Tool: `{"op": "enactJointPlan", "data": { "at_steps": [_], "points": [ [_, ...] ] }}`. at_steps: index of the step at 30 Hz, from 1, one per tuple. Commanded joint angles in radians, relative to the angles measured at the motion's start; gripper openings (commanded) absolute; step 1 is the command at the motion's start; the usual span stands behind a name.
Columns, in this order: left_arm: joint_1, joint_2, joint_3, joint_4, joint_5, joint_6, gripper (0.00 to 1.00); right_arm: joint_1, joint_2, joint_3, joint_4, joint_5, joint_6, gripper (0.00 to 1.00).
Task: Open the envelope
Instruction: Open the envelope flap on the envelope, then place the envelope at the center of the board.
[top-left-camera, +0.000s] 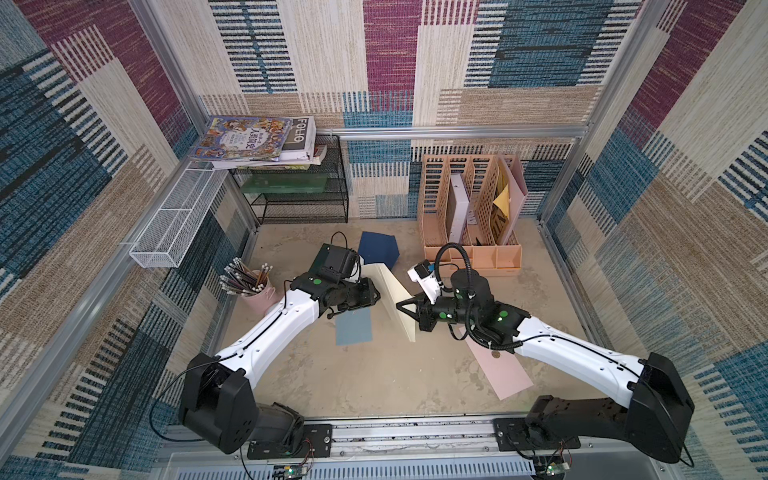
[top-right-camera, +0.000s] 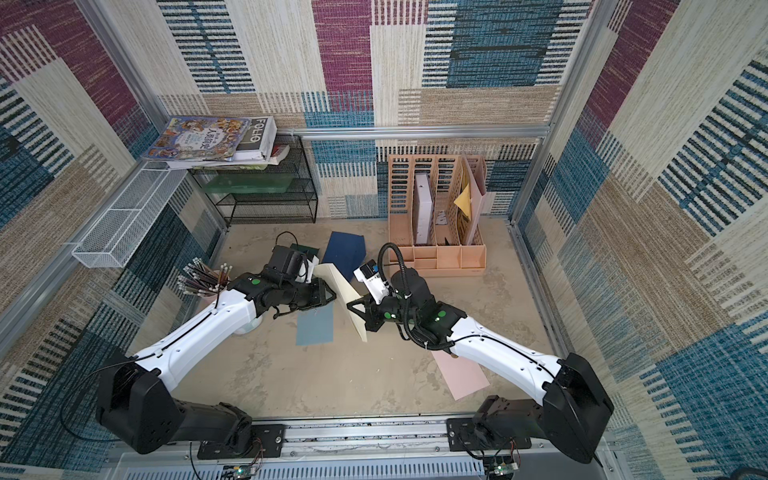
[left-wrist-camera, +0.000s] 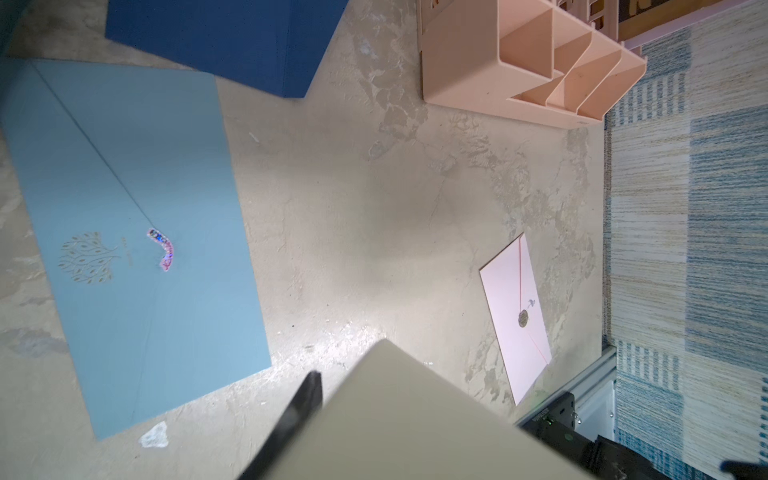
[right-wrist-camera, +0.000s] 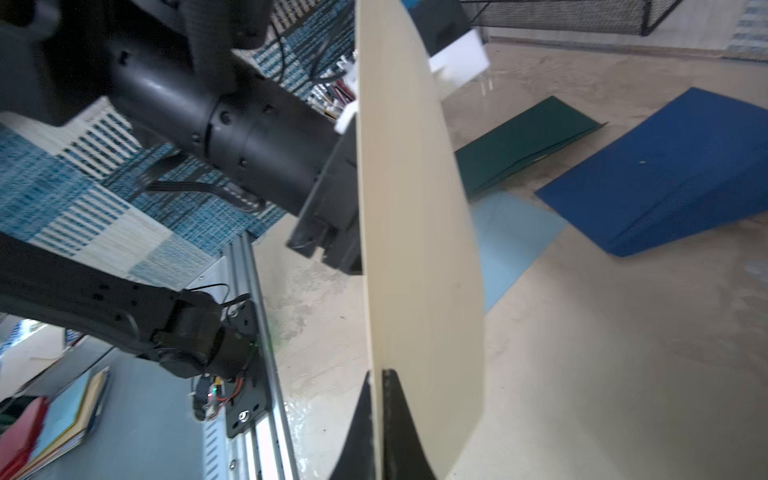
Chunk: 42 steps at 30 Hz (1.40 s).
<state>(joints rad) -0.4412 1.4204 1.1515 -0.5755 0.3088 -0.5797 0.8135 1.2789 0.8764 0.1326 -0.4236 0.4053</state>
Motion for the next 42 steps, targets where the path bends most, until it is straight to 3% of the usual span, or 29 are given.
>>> {"op": "enactJointPlan", "data": {
  "at_steps": [1, 9, 14, 19, 25, 29, 37, 42],
  "points": [
    [0.001, 0.010, 0.022, 0.053, 0.037, -0.005, 0.40, 0.005, 0.015, -0.002, 0.136, -0.164, 0.070, 0.00],
    [0.000, 0.000, 0.066, 0.054, 0.042, 0.002, 0.40, 0.009, 0.068, -0.008, 0.160, -0.192, 0.090, 0.00],
    [0.000, -0.003, 0.033, 0.146, 0.138, -0.017, 0.40, -0.014, 0.081, -0.023, 0.187, -0.202, 0.110, 0.00],
    [0.021, -0.051, 0.037, 0.004, -0.059, -0.007, 0.40, -0.046, 0.057, -0.011, 0.123, -0.131, 0.106, 0.00],
    [0.083, -0.231, -0.065, -0.055, -0.269, -0.017, 0.41, -0.148, 0.052, -0.048, 0.066, -0.081, 0.148, 0.00],
    [0.102, -0.298, -0.106, -0.050, -0.289, -0.015, 0.42, -0.189, 0.128, -0.048, 0.050, -0.080, 0.175, 0.00],
    [0.114, -0.293, -0.134, -0.025, -0.245, -0.019, 0.42, -0.249, 0.381, 0.007, 0.024, -0.108, 0.154, 0.00],
    [0.124, -0.302, -0.144, -0.017, -0.238, -0.014, 0.42, -0.255, 0.479, 0.055, -0.067, -0.019, 0.127, 0.02]
  ]
}}
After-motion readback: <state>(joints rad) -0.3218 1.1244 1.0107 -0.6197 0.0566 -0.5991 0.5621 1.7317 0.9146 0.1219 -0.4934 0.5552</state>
